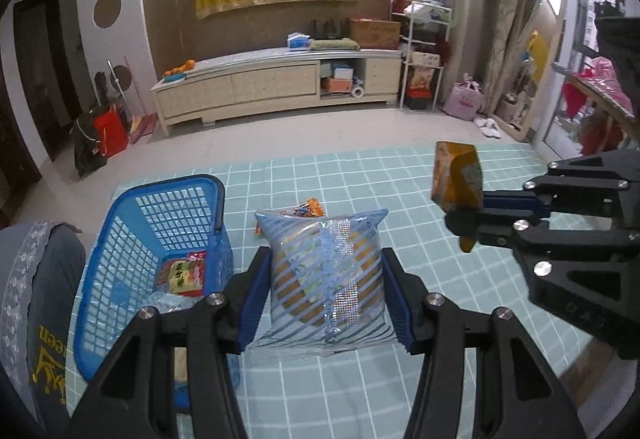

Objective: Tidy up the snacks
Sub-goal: 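Carry the cookie bag and orange sachet over the blue basket with both grippers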

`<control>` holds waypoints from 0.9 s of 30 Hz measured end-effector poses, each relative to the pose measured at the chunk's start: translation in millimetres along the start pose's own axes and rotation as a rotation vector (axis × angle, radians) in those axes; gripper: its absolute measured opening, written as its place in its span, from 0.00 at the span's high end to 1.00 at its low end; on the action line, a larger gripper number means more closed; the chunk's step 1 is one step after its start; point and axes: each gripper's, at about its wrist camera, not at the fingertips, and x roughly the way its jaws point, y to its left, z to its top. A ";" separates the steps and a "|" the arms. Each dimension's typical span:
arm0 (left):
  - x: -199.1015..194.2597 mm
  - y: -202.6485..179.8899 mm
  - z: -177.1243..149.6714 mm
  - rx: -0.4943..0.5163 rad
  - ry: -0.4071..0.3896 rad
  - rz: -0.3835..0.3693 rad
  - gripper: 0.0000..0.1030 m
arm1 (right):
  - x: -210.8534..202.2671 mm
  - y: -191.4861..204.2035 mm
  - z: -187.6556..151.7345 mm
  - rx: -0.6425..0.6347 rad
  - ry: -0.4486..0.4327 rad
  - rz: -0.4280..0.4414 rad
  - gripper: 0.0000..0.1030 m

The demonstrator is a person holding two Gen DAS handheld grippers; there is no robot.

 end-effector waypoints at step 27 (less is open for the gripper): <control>-63.3 134.0 -5.4 0.037 -0.051 0.098 0.50 | 26.2 119.6 62.8 -0.043 -0.054 0.125 0.88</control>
